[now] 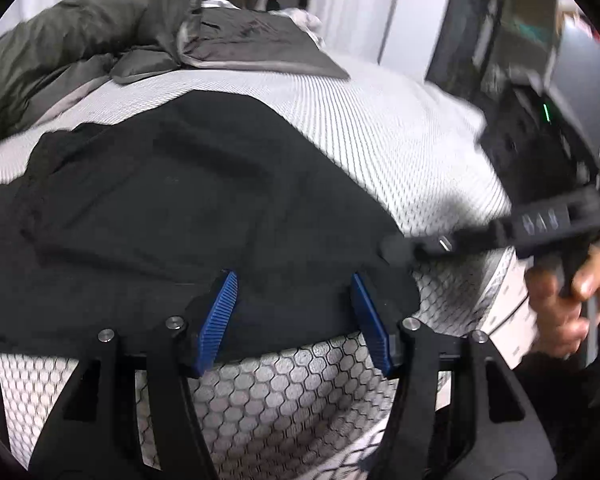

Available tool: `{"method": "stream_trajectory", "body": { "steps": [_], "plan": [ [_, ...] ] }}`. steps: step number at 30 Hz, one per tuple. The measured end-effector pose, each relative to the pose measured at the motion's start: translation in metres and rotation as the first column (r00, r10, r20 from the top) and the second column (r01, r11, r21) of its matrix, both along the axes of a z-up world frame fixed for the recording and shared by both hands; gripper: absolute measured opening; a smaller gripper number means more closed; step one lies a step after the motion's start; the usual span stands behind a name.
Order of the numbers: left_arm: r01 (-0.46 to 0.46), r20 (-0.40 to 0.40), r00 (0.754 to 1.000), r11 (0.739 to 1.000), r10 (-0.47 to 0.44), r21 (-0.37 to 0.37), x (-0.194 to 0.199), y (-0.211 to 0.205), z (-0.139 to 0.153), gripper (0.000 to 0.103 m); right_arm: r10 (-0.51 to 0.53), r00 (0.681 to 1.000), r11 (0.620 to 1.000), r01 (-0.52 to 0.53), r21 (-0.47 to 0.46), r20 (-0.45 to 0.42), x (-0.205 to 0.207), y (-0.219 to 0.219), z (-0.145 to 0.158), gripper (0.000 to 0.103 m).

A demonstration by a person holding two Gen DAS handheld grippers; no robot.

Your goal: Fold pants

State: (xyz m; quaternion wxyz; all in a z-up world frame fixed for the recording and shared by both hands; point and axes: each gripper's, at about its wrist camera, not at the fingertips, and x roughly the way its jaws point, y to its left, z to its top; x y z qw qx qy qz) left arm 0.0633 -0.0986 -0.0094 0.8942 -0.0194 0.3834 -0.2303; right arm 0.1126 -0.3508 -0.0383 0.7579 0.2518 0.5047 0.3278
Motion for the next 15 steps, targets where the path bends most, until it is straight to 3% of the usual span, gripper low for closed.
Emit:
{"method": "stream_trajectory", "body": {
  "steps": [3,6,7,8,10,11,13,15],
  "plan": [
    [-0.035,0.014,0.999,0.998,0.036,-0.054,0.002,0.011,0.01,0.057,0.046,0.999,0.997,-0.045,0.061,-0.013,-0.018,-0.005,0.002,0.005],
    [-0.063,0.046,0.997,0.996,0.066,-0.066,0.0,0.01,0.022,0.057,0.121,0.993,0.983,-0.119,-0.138,0.006,-0.028,0.01,0.002,0.005],
    [-0.056,0.048,0.997,0.996,0.06,-0.065,0.004,0.005,0.023,0.057,0.121,0.993,0.984,-0.118,-0.133,0.014,-0.028,0.01,0.006,0.008],
    [-0.046,0.045,0.998,0.997,0.049,-0.06,0.004,-0.001,0.022,0.057,0.096,0.995,0.991,-0.093,-0.093,0.031,-0.027,0.004,0.013,0.012],
    [-0.014,0.023,1.0,1.0,0.014,-0.005,0.009,-0.018,0.014,0.059,0.024,0.995,0.998,-0.018,-0.063,0.092,-0.021,-0.003,0.032,0.04],
    [-0.011,0.003,1.0,0.999,0.011,0.046,0.01,-0.027,0.008,0.06,-0.01,0.993,0.998,0.016,-0.054,0.114,-0.019,-0.008,0.037,0.047],
    [-0.006,-0.006,1.0,0.993,0.007,0.115,0.013,-0.039,-0.004,0.062,-0.052,0.99,0.998,0.057,-0.033,0.133,-0.004,-0.009,0.044,0.05],
    [0.004,0.004,1.0,0.989,-0.005,0.149,0.013,-0.044,-0.006,0.062,-0.017,0.996,0.996,0.025,-0.088,0.088,0.017,0.005,0.035,0.05]
  ]
}}
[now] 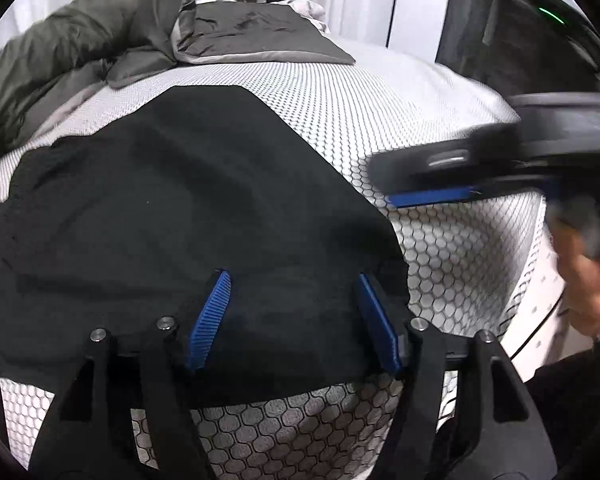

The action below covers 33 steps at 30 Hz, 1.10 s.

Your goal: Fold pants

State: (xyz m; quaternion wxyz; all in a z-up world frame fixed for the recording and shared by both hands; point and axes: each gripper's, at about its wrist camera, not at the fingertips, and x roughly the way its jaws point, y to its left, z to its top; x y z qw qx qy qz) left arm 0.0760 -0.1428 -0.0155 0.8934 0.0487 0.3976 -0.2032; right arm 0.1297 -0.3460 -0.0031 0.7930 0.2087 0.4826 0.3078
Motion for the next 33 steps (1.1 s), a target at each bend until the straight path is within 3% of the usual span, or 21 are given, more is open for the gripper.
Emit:
{"method": "stream_trajectory", "body": {
  "steps": [2,3,4,6,9,12,18,21,23,25,27,29,33],
  "plan": [
    [-0.001,-0.022,1.0,1.0,0.0,-0.023,0.002,0.002,-0.002,0.064,0.041,0.998,0.998,-0.043,-0.043,-0.048,0.019,0.017,-0.013,0.05],
    [-0.002,-0.033,0.999,0.999,0.001,-0.033,0.003,0.003,-0.004,0.065,0.067,0.995,0.996,-0.071,-0.057,-0.071,0.026,0.025,-0.02,0.046],
    [0.0,-0.032,0.999,1.0,-0.001,-0.031,0.002,0.003,-0.005,0.066,0.082,0.995,0.994,-0.086,-0.072,-0.065,0.036,0.033,-0.023,0.035],
    [0.011,-0.028,1.0,1.0,-0.011,-0.016,-0.001,0.001,-0.007,0.066,0.08,0.995,0.991,-0.085,-0.106,-0.057,0.06,0.044,-0.027,0.029],
    [0.018,-0.029,0.999,1.0,-0.018,-0.019,-0.004,0.001,-0.007,0.066,0.048,0.995,0.996,-0.054,-0.064,-0.092,0.106,0.042,-0.038,0.023],
    [0.041,-0.036,0.998,0.999,-0.042,-0.032,-0.004,0.004,-0.008,0.068,0.005,0.996,0.999,-0.009,-0.046,-0.088,0.147,0.045,-0.041,0.021],
    [0.069,-0.036,0.997,0.997,-0.07,-0.041,-0.005,0.006,-0.011,0.07,-0.005,0.998,0.994,-0.001,-0.109,-0.06,0.237,0.066,-0.045,0.019],
    [0.064,-0.042,0.997,0.995,-0.067,-0.074,-0.007,0.009,-0.007,0.072,0.002,1.0,0.987,-0.006,-0.159,-0.028,0.249,0.067,-0.039,0.022],
    [0.053,-0.046,0.997,0.993,-0.058,-0.105,-0.01,0.015,0.0,0.072,-0.031,0.999,0.99,0.028,-0.141,-0.018,0.239,0.055,-0.026,0.027],
    [0.046,-0.062,0.997,0.986,-0.056,-0.158,-0.013,0.028,0.008,0.072,-0.067,0.998,0.99,0.069,-0.121,0.022,0.219,0.028,-0.014,0.055],
    [0.03,-0.063,0.997,0.98,-0.043,-0.196,-0.016,0.041,0.016,0.073,-0.101,0.994,0.992,0.103,-0.075,0.034,0.185,0.005,-0.01,0.064],
    [-0.019,-0.046,0.999,0.975,0.009,-0.223,-0.019,0.062,0.025,0.077,-0.102,0.995,0.994,0.102,-0.036,-0.008,0.149,-0.012,-0.019,0.064],
    [-0.113,-0.036,0.994,0.959,0.107,-0.26,-0.018,0.099,0.034,0.079,-0.021,0.996,1.0,0.02,-0.016,-0.081,0.105,0.009,-0.05,0.064]
  ]
}}
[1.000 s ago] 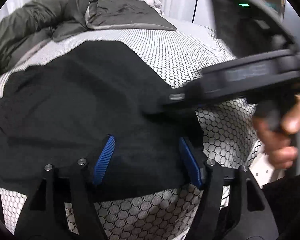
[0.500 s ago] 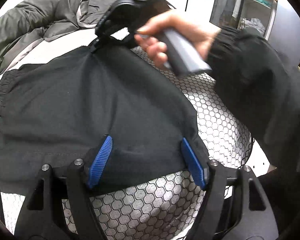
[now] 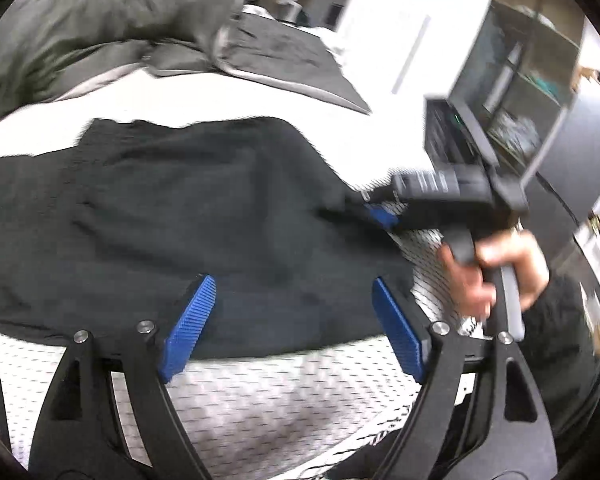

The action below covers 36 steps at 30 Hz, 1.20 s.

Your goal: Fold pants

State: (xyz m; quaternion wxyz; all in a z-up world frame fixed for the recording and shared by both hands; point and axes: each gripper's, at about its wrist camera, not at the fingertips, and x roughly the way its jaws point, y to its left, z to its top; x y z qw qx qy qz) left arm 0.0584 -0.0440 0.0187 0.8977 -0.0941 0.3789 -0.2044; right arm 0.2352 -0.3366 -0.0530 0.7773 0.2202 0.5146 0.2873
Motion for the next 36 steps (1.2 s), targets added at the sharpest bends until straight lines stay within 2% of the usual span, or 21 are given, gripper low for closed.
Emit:
{"method": "stream_trajectory", "body": {
  "steps": [1,2,3,4,6,10,12,14,15,16,17,18,19,21,22,24,26,28,32,35,36],
  "plan": [
    [-0.023,-0.001,1.0,1.0,0.023,-0.003,0.001,0.009,0.001,0.079,0.01,1.0,1.0,-0.01,-0.012,0.007,-0.001,0.005,-0.003,0.057],
    [-0.051,-0.003,0.999,0.999,0.051,-0.004,0.007,0.018,0.002,0.079,0.015,1.0,1.0,-0.014,-0.021,0.018,-0.006,0.011,-0.004,0.045],
    [-0.077,-0.006,0.997,0.997,0.077,-0.006,0.009,0.029,0.002,0.079,0.025,1.0,1.0,-0.025,-0.001,-0.001,-0.003,0.014,-0.005,0.023],
    [-0.096,-0.008,0.995,0.995,0.096,-0.011,0.01,0.038,0.003,0.079,0.028,0.999,1.0,-0.027,0.008,-0.018,0.001,0.018,-0.007,0.016],
    [-0.135,-0.01,0.991,0.991,0.134,-0.021,0.011,0.056,0.005,0.079,0.043,0.999,0.999,-0.042,-0.019,0.025,0.008,0.028,-0.002,0.011],
    [-0.192,-0.002,0.981,0.981,0.192,-0.022,0.014,0.09,0.006,0.079,-0.035,0.996,0.999,0.038,-0.034,0.085,0.039,0.011,0.011,0.012],
    [-0.221,-0.003,0.975,0.975,0.221,-0.001,0.017,0.107,0.006,0.079,-0.077,0.995,0.993,0.082,-0.088,0.064,0.056,0.003,0.008,0.02],
    [-0.254,0.002,0.967,0.967,0.254,0.021,0.023,0.122,0.005,0.079,-0.094,0.995,0.993,0.095,-0.075,0.025,0.051,-0.003,0.009,0.024],
    [-0.274,-0.004,0.962,0.961,0.275,0.034,0.028,0.133,0.003,0.079,-0.086,0.996,0.993,0.089,-0.077,0.039,0.045,-0.005,0.015,0.03],
    [-0.282,-0.025,0.959,0.959,0.282,0.031,0.038,0.14,-0.001,0.078,-0.08,0.995,0.993,0.085,-0.084,0.065,0.037,-0.006,0.021,0.046],
    [-0.286,-0.049,0.957,0.958,0.287,0.023,0.045,0.145,-0.005,0.078,-0.061,0.994,0.993,0.07,-0.092,0.094,0.025,-0.006,0.027,0.054],
    [-0.287,-0.079,0.955,0.958,0.286,0.006,0.054,0.149,-0.011,0.07,-0.037,0.994,0.995,0.047,-0.092,0.102,0.014,-0.007,0.028,0.059],
    [-0.274,-0.12,0.955,0.962,0.271,-0.013,0.063,0.151,-0.02,0.055,-0.019,0.995,0.996,0.028,-0.085,0.101,0.007,-0.005,0.027,0.059],
    [-0.275,-0.16,0.948,0.961,0.274,0.021,0.07,0.15,-0.032,0.047,0.001,0.997,0.995,0.006,-0.101,0.074,-0.006,0.002,0.018,0.057],
    [-0.278,-0.161,0.946,0.96,0.28,0.036,0.067,0.148,-0.034,0.045,0.009,0.997,0.992,0.001,-0.128,0.078,-0.009,0.0,0.015,0.046],
    [-0.265,-0.166,0.95,0.964,0.266,0.03,0.061,0.15,-0.034,0.044,-0.005,0.996,0.986,0.019,-0.168,0.086,-0.018,-0.006,0.01,0.036],
    [-0.237,-0.155,0.958,0.971,0.241,0.042,0.05,0.15,-0.03,0.044,-0.053,0.997,0.992,0.058,-0.112,0.052,-0.021,-0.019,0.006,0.031],
    [-0.224,-0.169,0.957,0.971,0.235,0.081,0.045,0.148,-0.034,0.044,-0.055,0.997,0.992,0.061,-0.112,0.057,-0.03,-0.026,0.006,0.025],
    [-0.239,-0.179,0.95,0.965,0.256,0.111,0.052,0.142,-0.039,0.047,-0.001,0.998,0.983,0.013,-0.186,0.064,-0.035,-0.02,0.002,0.024],
    [-0.277,-0.151,0.943,0.951,0.296,0.136,0.046,0.139,-0.02,0.063,-0.01,0.992,0.974,0.037,-0.222,0.123,-0.038,-0.02,0.017,0.033],
    [-0.304,-0.124,0.939,0.943,0.32,0.135,0.044,0.142,-0.01,0.072,-0.023,0.987,0.973,0.059,-0.223,0.161,-0.04,-0.018,0.025,0.042]
  ]
}}
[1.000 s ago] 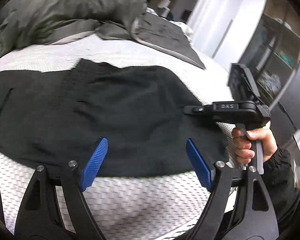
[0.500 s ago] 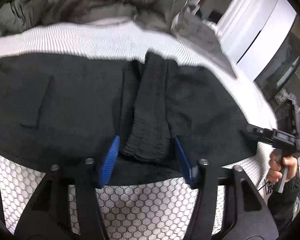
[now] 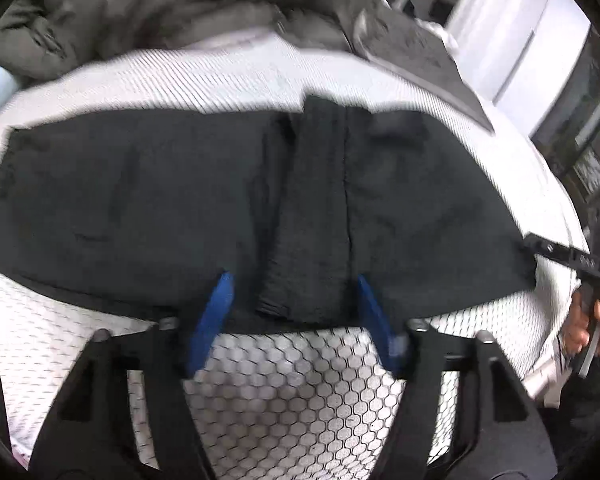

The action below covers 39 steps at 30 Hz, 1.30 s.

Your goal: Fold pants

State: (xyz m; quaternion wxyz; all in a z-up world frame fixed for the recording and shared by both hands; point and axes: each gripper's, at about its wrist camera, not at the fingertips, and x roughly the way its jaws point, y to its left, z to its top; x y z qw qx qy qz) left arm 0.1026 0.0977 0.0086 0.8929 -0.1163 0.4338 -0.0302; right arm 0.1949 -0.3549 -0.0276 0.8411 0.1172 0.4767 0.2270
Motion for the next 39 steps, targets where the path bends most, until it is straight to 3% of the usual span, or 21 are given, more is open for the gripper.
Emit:
{"method": "stream_trajectory", "body": {
  "steps": [1,3,4,6,9,12,14,16,21,24,26,27,29,30,32,33,34,36,39],
  "plan": [
    [-0.017,0.03,0.999,1.0,0.017,0.001,0.002,0.003,0.01,0.08,-0.01,0.999,1.0,0.01,0.012,0.034,-0.002,0.001,0.006,0.05],
    [-0.012,0.061,0.998,1.0,0.012,0.001,0.019,0.006,0.024,0.082,-0.006,0.997,0.999,0.003,0.044,0.074,-0.003,0.009,0.016,0.055],
    [-0.016,0.057,0.998,1.0,0.016,0.006,0.033,0.006,0.027,0.082,-0.003,0.997,0.999,-0.001,0.049,0.078,-0.001,0.011,0.018,0.063],
    [-0.026,0.012,1.0,1.0,0.026,-0.011,0.075,0.004,0.026,0.082,0.019,0.997,0.999,-0.023,0.049,0.075,0.004,0.023,0.018,0.077],
    [-0.027,-0.09,0.996,0.996,0.019,-0.088,0.134,0.003,0.004,0.082,0.041,0.997,0.999,-0.042,0.011,0.061,0.008,0.033,0.009,0.079],
    [0.011,-0.166,0.985,0.978,-0.046,-0.207,0.17,0.003,-0.026,0.07,0.046,0.999,0.999,-0.046,-0.012,-0.003,0.018,0.033,-0.007,0.079],
    [-0.044,-0.174,0.985,0.952,-0.01,-0.303,0.181,0.018,-0.041,0.06,0.052,0.998,0.998,-0.054,-0.045,-0.039,0.02,0.031,-0.016,0.08],
    [-0.084,-0.197,0.98,0.935,0.015,-0.345,0.186,0.031,-0.047,0.046,0.095,0.994,0.992,-0.099,-0.08,-0.049,0.018,0.032,-0.021,0.08],
    [-0.121,-0.18,0.981,0.954,0.072,-0.274,0.183,0.032,-0.044,0.049,0.181,0.983,0.979,-0.184,-0.089,-0.038,0.008,0.026,-0.022,0.08],
    [-0.129,-0.179,0.98,0.963,0.088,-0.236,0.167,0.027,-0.025,0.056,0.168,0.985,0.985,-0.169,-0.031,-0.034,0.004,0.009,-0.015,0.08],
    [-0.094,-0.129,0.989,0.978,0.071,-0.187,0.145,0.015,-0.005,0.065,0.126,0.992,0.992,-0.125,0.024,-0.019,0.004,-0.006,-0.008,0.08],
    [-0.075,-0.105,0.993,0.987,0.06,-0.145,0.133,0.009,0.002,0.076,0.097,0.995,0.993,-0.096,0.067,-0.009,0.004,-0.016,-0.004,0.08],
    [-0.016,-0.052,0.999,0.999,0.014,-0.045,0.104,-0.015,0.011,0.082,0.069,0.997,0.987,-0.064,0.145,-0.026,0.005,-0.028,-0.003,0.075],
    [0.032,-0.037,0.999,0.999,-0.032,0.006,0.088,-0.03,0.01,0.083,0.072,0.997,0.983,-0.064,0.175,-0.039,0.006,-0.03,-0.005,0.064],
    [0.093,-0.036,0.995,0.992,-0.09,0.087,0.068,-0.048,0.002,0.083,0.087,0.993,0.978,-0.071,0.194,-0.074,0.007,-0.026,-0.015,0.054],
    [0.109,-0.042,0.994,0.985,-0.104,0.13,0.061,-0.056,-0.005,0.083,0.101,0.991,0.979,-0.083,0.187,-0.091,0.007,-0.018,-0.019,0.042],
    [0.114,-0.056,0.993,0.979,-0.106,0.17,0.056,-0.061,-0.014,0.083,0.112,0.988,0.982,-0.094,0.166,-0.105,0.008,-0.013,-0.023,0.023],
    [0.098,-0.094,0.992,0.979,-0.082,0.18,0.054,-0.061,-0.03,0.083,0.116,0.989,0.989,-0.107,0.1,-0.094,0.008,-0.007,-0.024,0.014],
    [0.073,-0.092,0.994,0.991,-0.063,0.113,0.05,-0.053,-0.036,0.083,0.099,0.993,0.989,-0.092,0.114,-0.059,0.004,-0.02,-0.013,0.015]
  ]
}}
